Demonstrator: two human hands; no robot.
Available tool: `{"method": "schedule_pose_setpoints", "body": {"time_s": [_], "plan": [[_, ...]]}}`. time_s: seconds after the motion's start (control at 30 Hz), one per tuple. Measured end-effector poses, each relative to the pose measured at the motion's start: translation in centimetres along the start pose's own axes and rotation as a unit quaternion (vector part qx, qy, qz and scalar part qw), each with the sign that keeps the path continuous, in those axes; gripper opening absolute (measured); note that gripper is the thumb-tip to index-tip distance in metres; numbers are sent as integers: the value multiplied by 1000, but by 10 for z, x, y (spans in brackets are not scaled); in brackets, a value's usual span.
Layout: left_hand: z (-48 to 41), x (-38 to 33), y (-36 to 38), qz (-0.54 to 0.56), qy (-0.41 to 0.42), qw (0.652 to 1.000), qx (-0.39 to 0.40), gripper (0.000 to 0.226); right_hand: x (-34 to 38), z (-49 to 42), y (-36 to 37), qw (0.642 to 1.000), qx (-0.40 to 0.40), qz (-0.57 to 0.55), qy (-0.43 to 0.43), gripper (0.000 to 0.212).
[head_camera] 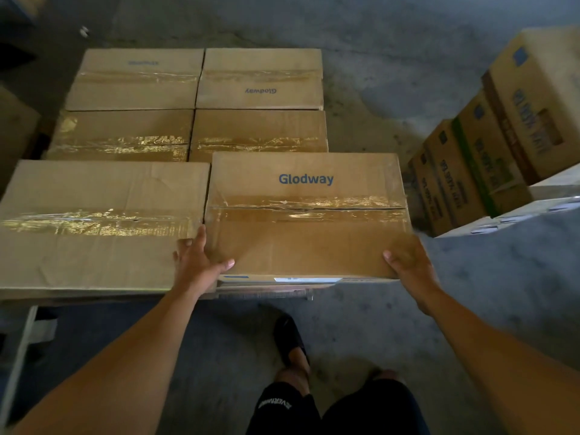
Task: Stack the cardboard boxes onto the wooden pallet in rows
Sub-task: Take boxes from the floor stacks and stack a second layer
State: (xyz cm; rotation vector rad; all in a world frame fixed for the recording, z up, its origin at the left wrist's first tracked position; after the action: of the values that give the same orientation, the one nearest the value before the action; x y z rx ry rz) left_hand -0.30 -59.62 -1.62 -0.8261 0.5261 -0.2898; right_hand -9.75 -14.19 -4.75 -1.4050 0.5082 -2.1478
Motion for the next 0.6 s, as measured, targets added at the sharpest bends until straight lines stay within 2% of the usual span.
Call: {"method": "schedule_pose_setpoints", "body": {"time_s": [0.2, 0.37, 0.6], "plan": [[11, -10, -1, -61, 5, 998, -8, 108, -3, -6, 2, 999, 47, 11, -13, 84], [34, -27, 1, -102, 17, 994, -45, 89, 1, -10, -4, 995, 76, 51, -41, 78], [96, -82, 9, -56, 54, 991, -106, 72, 0, -10, -49, 995, 57, 55, -57, 80]]}}
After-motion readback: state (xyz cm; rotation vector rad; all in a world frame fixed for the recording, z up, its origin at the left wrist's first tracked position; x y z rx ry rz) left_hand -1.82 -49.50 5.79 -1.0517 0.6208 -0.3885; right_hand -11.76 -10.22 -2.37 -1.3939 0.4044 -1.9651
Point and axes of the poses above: each hand's wrist, its own z-axis away from the middle knuckle, its own y-axis out of the palm, x = y × z, the point moved 6 cm from there along -z, towards the middle knuckle, and after that the axes turned 12 degrees about -y, right-handed, at the moved point
